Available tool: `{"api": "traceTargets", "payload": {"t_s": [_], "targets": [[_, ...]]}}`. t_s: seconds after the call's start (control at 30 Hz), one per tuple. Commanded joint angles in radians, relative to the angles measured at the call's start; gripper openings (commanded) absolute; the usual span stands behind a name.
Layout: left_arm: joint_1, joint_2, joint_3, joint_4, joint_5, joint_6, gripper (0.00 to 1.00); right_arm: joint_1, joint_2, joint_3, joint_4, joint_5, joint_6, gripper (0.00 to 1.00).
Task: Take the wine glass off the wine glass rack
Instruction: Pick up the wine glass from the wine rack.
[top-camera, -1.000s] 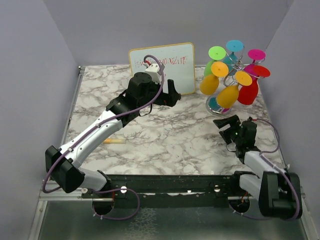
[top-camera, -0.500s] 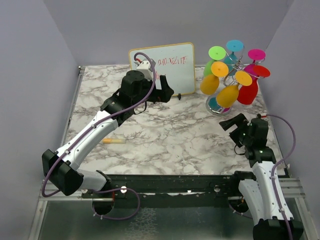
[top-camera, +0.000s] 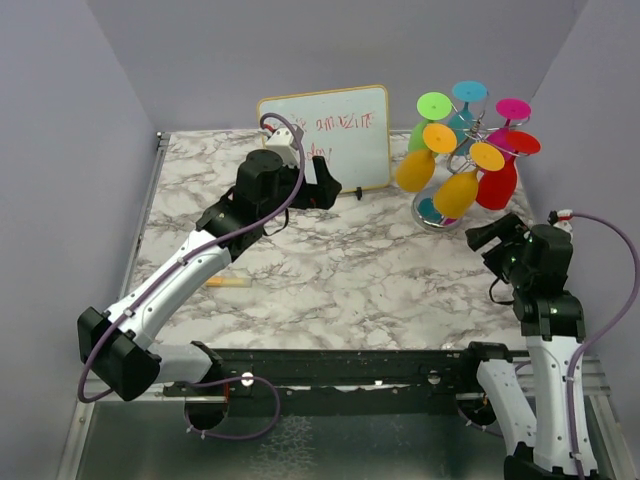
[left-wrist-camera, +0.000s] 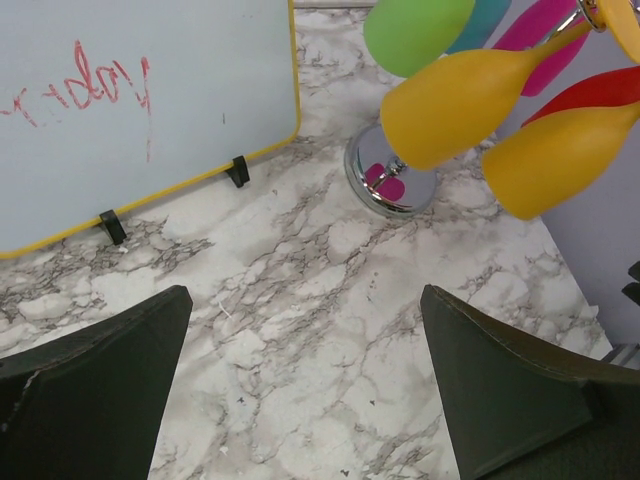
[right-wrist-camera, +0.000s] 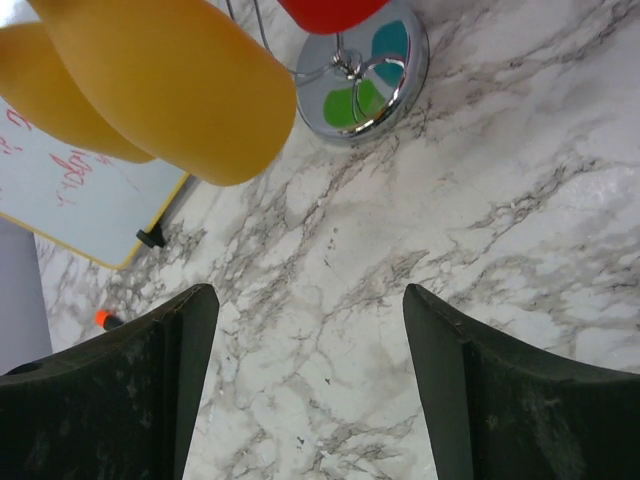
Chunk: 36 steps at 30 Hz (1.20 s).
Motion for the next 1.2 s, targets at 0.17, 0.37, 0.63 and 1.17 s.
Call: {"api": "traceTargets", "payload": {"t_s": [0.17,0.37,0.63,1.17], "targets": [[0.004,-0.023,-0.015,0.016,-0.012,0.011,0.99,-0.003,0.09,0.249,-0.016,-0.171,-0.137,0.78],[0.006,-0.016,0.004,-0.013,0.05,0.034,0.99,-0.004,0.224,0.406,-0.025,-0.177,-0.093,0.76],[0.007,-0.022,0.004,-0.025,0.083,0.028,0.99,-0.004,0.375,0.516,0.008,-0.102,-0.057,0.74],[0.011,0.004,0.005,-0.033,0.139,0.009,0.99,-0.074,0.502,0.574,0.094,-0.252,-0.033,0.68]]}}
